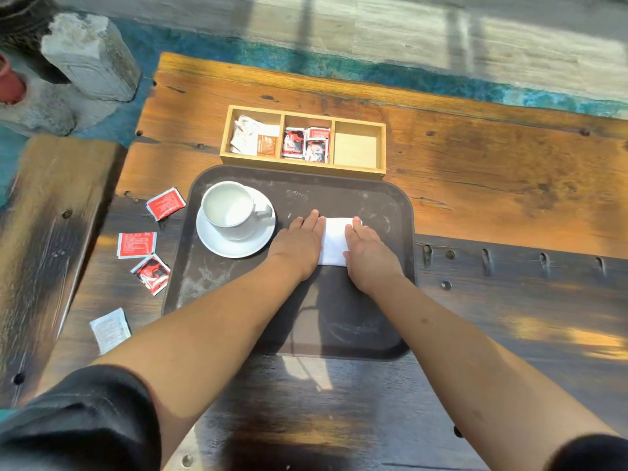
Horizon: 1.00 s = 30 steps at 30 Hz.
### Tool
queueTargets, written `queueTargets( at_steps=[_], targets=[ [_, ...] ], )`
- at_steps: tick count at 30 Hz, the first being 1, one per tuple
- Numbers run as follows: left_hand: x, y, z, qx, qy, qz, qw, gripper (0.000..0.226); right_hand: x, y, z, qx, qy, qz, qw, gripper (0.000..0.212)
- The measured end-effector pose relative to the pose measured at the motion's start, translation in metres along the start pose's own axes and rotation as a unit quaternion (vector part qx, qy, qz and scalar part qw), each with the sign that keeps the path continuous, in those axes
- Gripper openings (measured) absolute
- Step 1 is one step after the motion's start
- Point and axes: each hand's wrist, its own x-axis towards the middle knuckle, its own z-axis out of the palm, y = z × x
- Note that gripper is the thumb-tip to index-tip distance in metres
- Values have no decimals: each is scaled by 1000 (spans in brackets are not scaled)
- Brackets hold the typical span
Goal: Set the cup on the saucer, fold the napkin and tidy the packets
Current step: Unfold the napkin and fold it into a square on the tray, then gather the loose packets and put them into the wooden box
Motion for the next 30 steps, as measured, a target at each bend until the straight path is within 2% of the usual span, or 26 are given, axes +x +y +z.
queueTargets(
  at_steps=[4,8,12,16,21,25,27,30],
  targets=[
    [-19,-1,-6,-37,12,8,999,59,-6,-8,-12,-31,-8,18,999,45],
    [-56,-11,-16,-118,40,33,992,41,-22,-25,-20,-23,7,39,999,25],
    [-105,-36,-23,-176,95,29,979,25,-39,-52,-24,22,24,47,998,26],
    [-154,-78,-21,-202,130,-28,970,19,-52,-91,-21,50,13,19,998,20],
    [-205,-135,5,-206,162,-134,956,26,-55,-147,-20,65,-2,-52,997,15],
    [-235,-168,34,-172,127,-230,949,42,-53,-189,-15,56,-3,-111,992,13],
    [-245,-177,48,-173,106,-263,943,54,-51,-209,-11,50,-10,-131,990,13],
    [-252,-183,68,-185,89,-308,929,85,-45,-238,-4,30,-16,-168,985,19]
  ],
)
